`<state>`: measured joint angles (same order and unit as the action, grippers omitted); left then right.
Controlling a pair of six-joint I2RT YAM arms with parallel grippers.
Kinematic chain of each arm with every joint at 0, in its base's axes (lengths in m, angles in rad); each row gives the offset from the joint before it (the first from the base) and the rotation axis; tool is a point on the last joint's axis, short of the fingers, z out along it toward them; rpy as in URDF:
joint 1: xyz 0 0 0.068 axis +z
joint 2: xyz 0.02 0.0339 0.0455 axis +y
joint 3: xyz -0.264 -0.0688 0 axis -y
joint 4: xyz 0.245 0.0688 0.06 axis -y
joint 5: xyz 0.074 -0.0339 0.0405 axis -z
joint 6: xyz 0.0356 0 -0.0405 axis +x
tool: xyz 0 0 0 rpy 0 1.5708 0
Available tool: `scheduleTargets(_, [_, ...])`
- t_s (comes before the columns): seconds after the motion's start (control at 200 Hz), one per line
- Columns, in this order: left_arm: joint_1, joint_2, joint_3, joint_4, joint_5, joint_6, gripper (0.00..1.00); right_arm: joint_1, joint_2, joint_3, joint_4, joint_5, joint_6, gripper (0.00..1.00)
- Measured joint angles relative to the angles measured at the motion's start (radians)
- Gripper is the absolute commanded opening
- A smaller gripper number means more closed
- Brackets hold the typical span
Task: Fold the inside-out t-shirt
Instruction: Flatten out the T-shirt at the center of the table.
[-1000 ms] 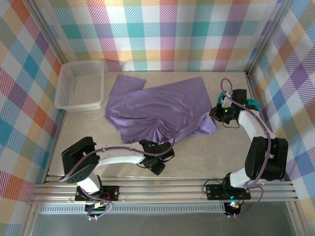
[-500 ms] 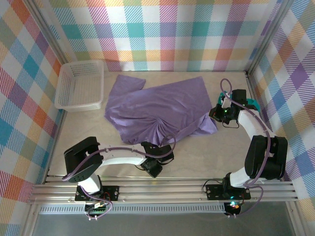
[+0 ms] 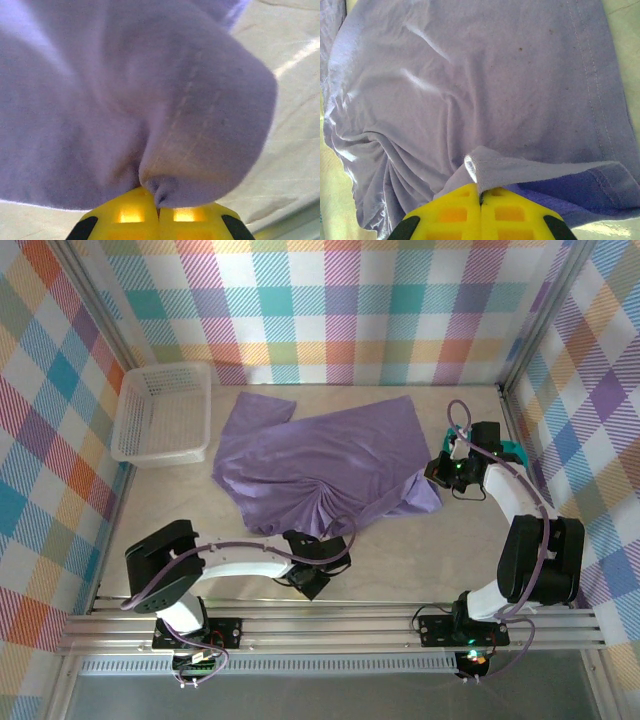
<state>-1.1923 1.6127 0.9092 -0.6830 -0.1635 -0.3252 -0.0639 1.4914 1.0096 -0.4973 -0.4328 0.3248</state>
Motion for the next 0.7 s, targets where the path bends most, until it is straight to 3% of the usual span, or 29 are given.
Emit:
scheduleTargets(0.09, [0.018,-0.104,-0.005,-0.032,-0.085,0.001,0.0,0.0,-0.021,0.0,0.003,-0.008,0.0,0.0])
scheduleTargets(0.205, [0.084,-0.359,0.031,-0.07,-0.278,0.01,0.0,0.0,-0.102,0.041,0.003,0.005,0.001,0.0])
scheduleTargets(0.37, [0.186,-0.652,0.289,-0.032,-0.599,0.12,0.0,0.0,-0.253,0.227,0.019,0.084,-0.001,0.0])
scheduleTargets(0.525, [0.192,-0.718,0.614,0.042,-0.772,0.303,0.0,0.0,-0.408,0.414,0.008,0.17,-0.018,0.0])
scheduleTargets(0.7, [0.192,-0.702,0.94,0.072,-0.842,0.482,0.0,0.0,-0.546,0.647,-0.073,0.226,-0.052,0.0])
